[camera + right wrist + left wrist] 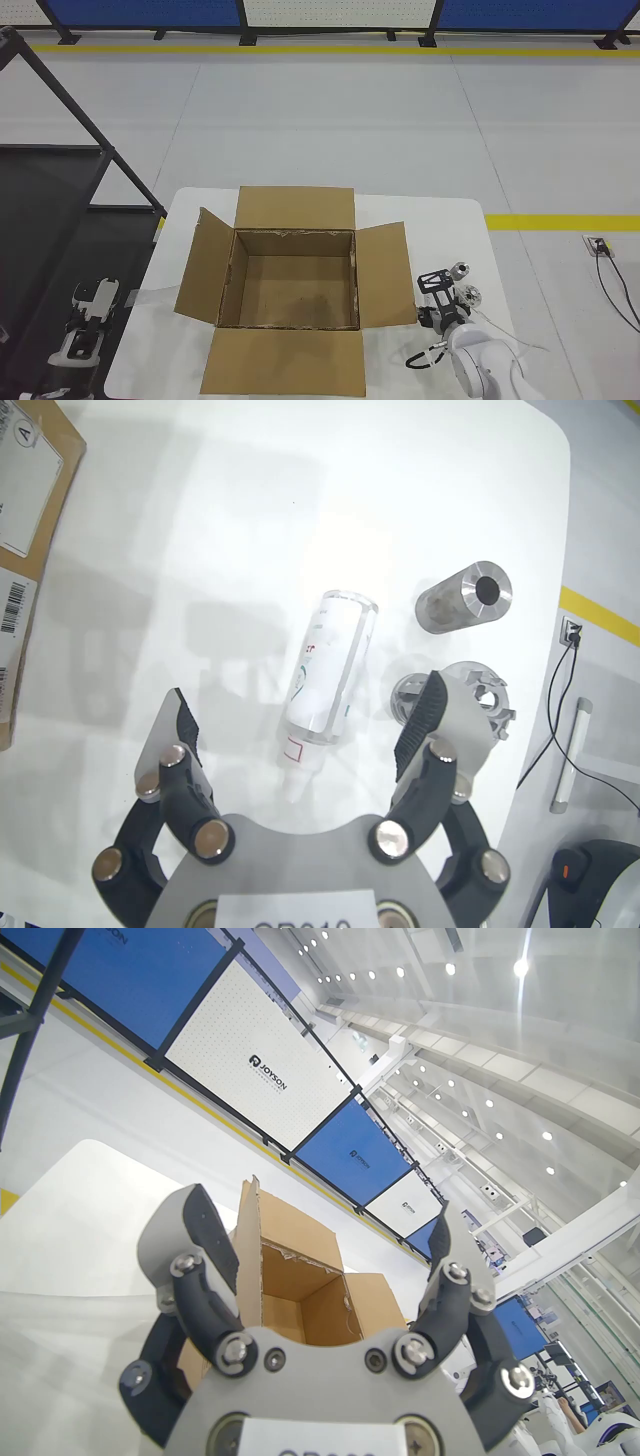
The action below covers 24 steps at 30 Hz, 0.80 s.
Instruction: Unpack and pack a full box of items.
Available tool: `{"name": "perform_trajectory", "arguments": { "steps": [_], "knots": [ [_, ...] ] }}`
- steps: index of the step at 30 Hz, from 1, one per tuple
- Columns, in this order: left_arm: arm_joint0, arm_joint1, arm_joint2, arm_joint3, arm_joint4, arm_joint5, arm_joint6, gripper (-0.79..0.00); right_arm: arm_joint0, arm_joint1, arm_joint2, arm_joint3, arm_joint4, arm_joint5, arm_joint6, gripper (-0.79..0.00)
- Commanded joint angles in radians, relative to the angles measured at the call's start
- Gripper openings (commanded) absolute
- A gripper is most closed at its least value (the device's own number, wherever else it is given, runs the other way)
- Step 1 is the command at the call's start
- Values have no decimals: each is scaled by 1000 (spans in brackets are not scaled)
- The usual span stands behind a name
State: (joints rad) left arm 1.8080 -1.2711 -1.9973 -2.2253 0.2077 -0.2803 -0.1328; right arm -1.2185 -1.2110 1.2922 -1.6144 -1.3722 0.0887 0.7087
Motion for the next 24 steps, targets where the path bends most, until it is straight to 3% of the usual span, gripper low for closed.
{"name": "perform_trajectory", "arguments": {
  "steps": [1,10,13,16,24],
  "knots": [
    [-1,-1,2,-1,5,1,3,0,14,-2,-4,21,9,-5,12,0],
    [-6,-2,11,-1,21,2,10,0,45,-7,28,96,86,-20,21,0],
    [-8,-3,13,-1,24,2,12,0,47,-9,23,105,92,-21,21,-163],
    [-9,-3,14,0,27,0,13,0,55,-12,16,114,96,-15,28,-382],
    [-10,-4,11,3,26,-1,17,0,68,-20,-2,132,105,10,40,-431]
  ]
}}
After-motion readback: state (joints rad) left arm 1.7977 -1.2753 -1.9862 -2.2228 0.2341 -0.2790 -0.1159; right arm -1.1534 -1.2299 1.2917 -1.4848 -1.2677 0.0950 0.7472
